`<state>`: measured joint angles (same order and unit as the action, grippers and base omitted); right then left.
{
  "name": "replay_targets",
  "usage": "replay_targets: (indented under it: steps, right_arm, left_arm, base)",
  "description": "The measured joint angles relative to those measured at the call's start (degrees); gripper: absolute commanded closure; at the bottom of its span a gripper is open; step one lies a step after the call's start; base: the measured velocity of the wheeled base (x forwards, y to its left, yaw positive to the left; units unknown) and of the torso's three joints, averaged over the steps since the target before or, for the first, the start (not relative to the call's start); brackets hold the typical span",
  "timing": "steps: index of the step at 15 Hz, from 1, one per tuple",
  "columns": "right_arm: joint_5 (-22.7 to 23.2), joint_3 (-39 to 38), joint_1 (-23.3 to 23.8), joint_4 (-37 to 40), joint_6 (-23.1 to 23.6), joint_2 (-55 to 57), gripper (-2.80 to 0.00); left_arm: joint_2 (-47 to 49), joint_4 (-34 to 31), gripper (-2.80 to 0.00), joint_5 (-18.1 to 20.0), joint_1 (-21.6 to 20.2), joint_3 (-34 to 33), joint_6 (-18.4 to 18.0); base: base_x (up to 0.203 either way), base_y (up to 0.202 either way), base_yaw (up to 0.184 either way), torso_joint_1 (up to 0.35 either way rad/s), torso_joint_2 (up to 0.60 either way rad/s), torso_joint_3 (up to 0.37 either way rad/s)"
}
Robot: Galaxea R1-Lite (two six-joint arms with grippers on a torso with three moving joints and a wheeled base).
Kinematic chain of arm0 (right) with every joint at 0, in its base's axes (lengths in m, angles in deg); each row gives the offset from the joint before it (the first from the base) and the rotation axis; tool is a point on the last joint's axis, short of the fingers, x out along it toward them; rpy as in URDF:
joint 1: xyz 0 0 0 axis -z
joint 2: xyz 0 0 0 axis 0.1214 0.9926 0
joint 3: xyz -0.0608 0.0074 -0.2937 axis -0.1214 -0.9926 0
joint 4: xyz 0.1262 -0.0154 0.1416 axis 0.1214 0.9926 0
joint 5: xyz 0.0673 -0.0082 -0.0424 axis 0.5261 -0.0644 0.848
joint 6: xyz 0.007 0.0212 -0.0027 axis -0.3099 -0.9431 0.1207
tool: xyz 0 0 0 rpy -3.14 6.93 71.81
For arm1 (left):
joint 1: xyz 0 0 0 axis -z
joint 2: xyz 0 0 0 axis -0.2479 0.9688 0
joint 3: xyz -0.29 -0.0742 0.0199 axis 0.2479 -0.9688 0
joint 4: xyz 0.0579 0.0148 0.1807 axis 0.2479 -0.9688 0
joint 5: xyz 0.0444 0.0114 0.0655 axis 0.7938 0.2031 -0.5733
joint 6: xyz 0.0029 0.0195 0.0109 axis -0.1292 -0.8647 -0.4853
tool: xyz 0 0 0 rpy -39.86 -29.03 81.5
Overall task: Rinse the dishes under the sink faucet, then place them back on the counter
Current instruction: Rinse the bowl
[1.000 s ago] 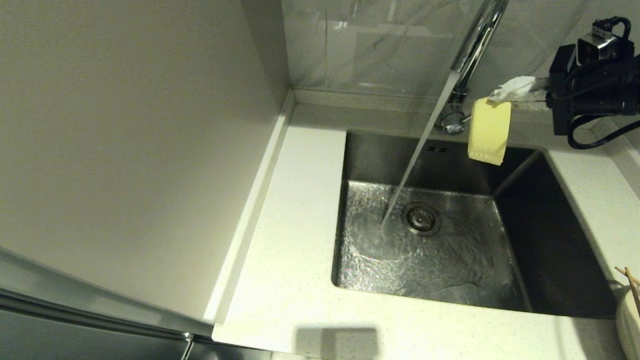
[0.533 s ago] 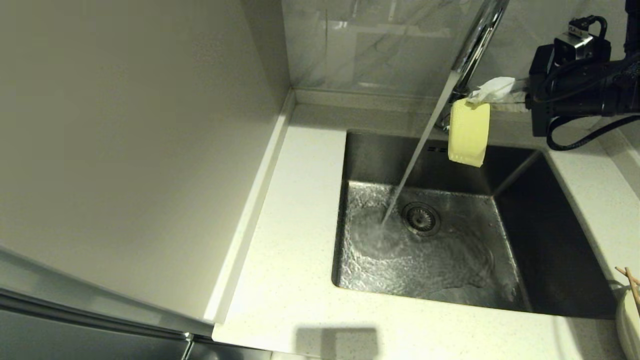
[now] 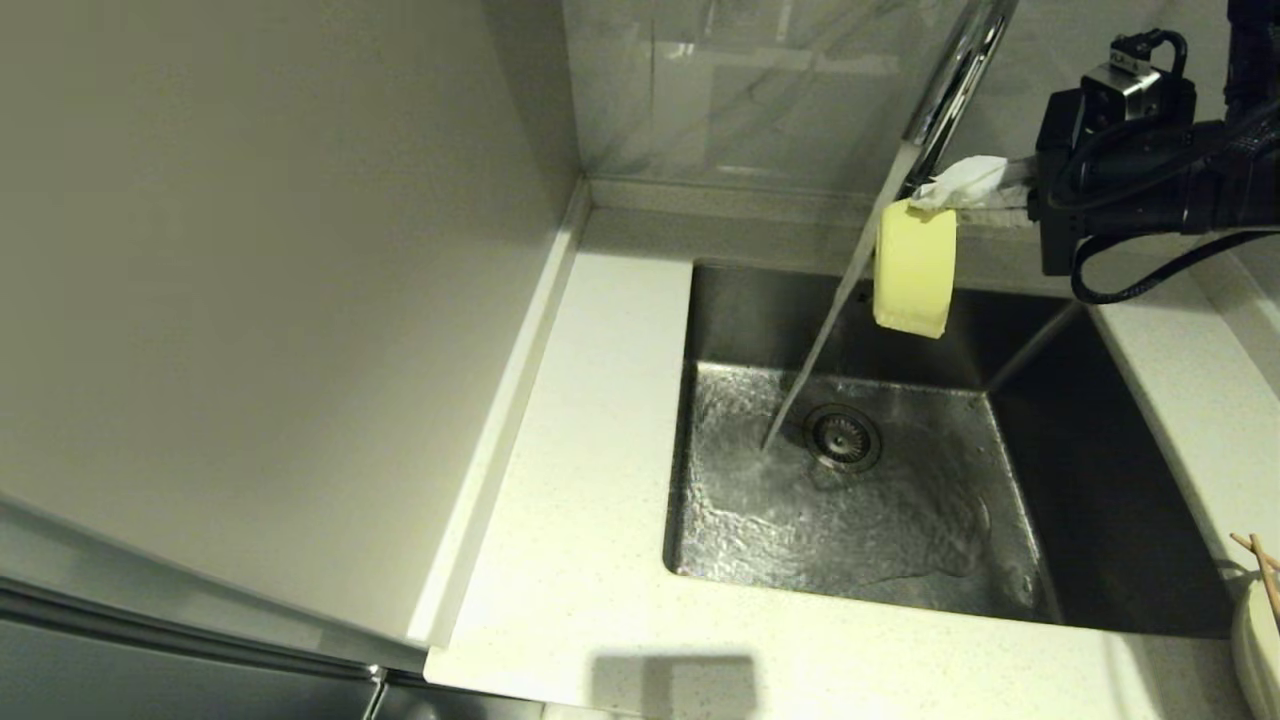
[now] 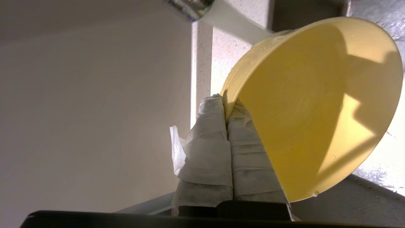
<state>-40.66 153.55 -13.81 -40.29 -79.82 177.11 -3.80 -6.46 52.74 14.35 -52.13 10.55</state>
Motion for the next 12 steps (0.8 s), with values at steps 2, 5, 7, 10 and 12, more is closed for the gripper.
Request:
replay_targets:
  steps: [2,5,7,10,12]
  right_arm:
    - [-0.02,0.00,-0.91,-0.06,-1.14,0.00,0.00]
    - [-0.04,-0.61,-1.55,-3.75,-4.98,-0.02,0.00]
    - [-0.41,-1.98,-1.60,-5.43,-4.97,0.09,0.00]
    - [-2.30,-2.79,-1.50,-6.30,-4.70,0.45,0.00]
    - [-2.65,-3.31,-0.91,-6.32,-4.28,0.40,0.00]
  left_arm:
    - [0.00,0.01,0.00,0.01,0.00,0.00,-0.01]
    - [0.00,0.01,0.00,0.00,0.00,0.00,-0.01]
    - [0.00,-0.01,0.00,-0.01,0.00,0.00,-0.01]
    - [0.00,0.01,0.00,0.00,0.02,0.00,0.00]
    - [0.00,0.01,0.00,0.00,0.00,0.00,-0.01]
  base:
    - [0.000,0.000,0.000,0.000,0.00,0.000]
    - [0.000,0.000,0.000,0.000,0.00,0.000]
    - [0.000,0.000,0.000,0.000,0.00,0.000]
    - [0.000,0.000,0.000,0.000,0.00,0.000]
    - [0.000,0.000,0.000,0.000,0.00,0.000]
